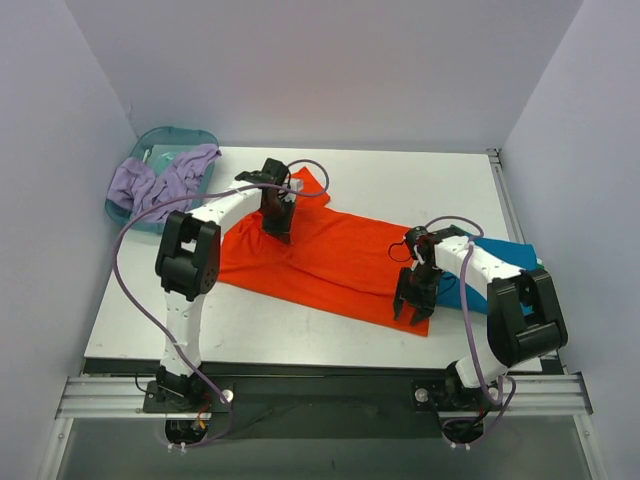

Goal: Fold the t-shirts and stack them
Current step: Fold the flattened tshirt in 1/3 of the way

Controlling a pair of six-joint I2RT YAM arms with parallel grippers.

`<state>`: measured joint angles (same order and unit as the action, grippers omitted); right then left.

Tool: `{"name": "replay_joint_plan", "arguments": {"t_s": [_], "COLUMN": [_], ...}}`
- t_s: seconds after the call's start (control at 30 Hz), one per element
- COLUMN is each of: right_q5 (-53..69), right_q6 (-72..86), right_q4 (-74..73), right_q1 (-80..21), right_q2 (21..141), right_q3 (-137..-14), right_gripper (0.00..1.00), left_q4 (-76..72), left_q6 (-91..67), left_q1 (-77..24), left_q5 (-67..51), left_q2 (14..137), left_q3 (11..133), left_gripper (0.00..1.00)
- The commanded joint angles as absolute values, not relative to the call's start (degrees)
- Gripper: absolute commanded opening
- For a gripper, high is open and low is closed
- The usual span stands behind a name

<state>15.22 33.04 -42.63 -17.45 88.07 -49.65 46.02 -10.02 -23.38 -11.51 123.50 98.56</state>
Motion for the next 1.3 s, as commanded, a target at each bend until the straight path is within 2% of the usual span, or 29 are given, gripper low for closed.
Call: {"name": "replay_joint_plan", "arguments": {"t_s": [0.0, 0.67, 0.87, 0.9, 1.0, 1.17, 1.27], "right_q5": [14.1, 14.1, 14.2, 14.1, 13.9, 14.0, 14.2], "right_q6": [33.7, 32.9, 32.8, 32.8, 32.7, 32.7, 32.5], "right_q4": [-45.5, -45.5, -45.5, -45.4, -45.5, -45.5, -45.6], "right_q1": [-18.2, -18.5, -18.6, -18.6, -18.6, -18.6, -18.6], "right_q2": [88.9, 91.1, 91.8, 91.8, 91.9, 92.2, 92.5], "right_q3": [-49.6, -51.7, -51.9, -51.9, -52.3, -53.2, -53.9], "right_gripper": [0.41, 0.41, 0.41, 0.41, 0.41, 0.41, 0.41], "left_q4": [48.2, 47.6, 47.4, 47.2, 46.2, 42.9, 42.6], "left_q6": [-8.3, -11.4, -12.4, -12.6, -13.6, -18.8, -20.7], "left_q1": [-24.1, -24.3, -24.4, -24.4, -24.4, -24.4, -24.4], "left_q5": [-11.2, -13.8, -15.2, -15.3, -16.4, -20.4, -22.3], "left_q2": [124.4, 124.9, 125.1, 125.0, 123.9, 123.1, 123.2], "left_q3": [102.2, 106.1, 106.8, 106.8, 107.2, 109.5, 110.8], "left_gripper": [0.00, 0.00, 0.11, 0.18, 0.24, 0.31, 0.33]}}
